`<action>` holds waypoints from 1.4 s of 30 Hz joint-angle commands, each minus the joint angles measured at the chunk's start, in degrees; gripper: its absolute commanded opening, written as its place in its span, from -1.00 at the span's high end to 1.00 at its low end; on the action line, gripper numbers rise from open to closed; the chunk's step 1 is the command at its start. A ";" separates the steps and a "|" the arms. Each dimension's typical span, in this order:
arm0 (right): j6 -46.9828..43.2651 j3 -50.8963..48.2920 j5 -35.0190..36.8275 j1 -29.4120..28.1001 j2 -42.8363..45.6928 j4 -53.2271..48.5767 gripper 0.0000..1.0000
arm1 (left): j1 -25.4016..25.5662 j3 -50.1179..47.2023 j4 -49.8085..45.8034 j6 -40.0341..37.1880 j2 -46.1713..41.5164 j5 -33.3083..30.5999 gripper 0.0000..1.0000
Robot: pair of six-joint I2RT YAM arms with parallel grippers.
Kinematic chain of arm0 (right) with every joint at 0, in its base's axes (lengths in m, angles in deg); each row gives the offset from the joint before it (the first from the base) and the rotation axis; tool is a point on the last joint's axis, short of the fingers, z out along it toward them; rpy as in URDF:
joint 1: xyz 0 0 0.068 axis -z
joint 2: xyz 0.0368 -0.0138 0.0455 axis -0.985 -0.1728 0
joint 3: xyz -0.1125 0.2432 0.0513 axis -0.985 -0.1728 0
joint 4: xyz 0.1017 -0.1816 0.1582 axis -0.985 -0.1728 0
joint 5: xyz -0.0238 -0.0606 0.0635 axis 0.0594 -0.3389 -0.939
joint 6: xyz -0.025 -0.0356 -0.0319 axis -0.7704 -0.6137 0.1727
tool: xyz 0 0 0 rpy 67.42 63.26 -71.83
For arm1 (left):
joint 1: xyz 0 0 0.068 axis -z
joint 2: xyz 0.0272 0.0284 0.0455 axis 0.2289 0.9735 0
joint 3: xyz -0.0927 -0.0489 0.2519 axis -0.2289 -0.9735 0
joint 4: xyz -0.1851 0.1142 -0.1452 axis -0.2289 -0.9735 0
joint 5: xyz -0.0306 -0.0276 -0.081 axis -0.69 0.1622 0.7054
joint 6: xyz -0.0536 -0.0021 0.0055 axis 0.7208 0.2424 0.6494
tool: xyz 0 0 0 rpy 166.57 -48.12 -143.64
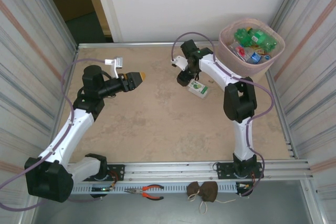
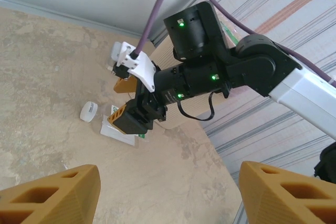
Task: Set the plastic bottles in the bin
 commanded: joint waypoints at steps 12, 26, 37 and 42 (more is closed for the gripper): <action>-2.97 6.30 1.24 2.23 -8.84 -11.21 -0.84 | -0.62 -0.68 -0.96 -1.07 -1.68 0.24 -0.41; -2.86 5.00 0.93 3.06 -9.09 -12.12 -0.49 | -0.62 -1.03 -0.87 -0.90 -2.31 0.27 -0.41; -2.68 3.40 0.97 3.10 -8.94 -10.68 -0.48 | -0.64 -1.11 -0.87 -0.82 -2.52 0.15 -0.41; -2.25 3.35 1.05 3.07 -7.88 -10.77 -0.41 | -0.66 -1.03 -0.87 -0.82 -2.54 0.23 -0.41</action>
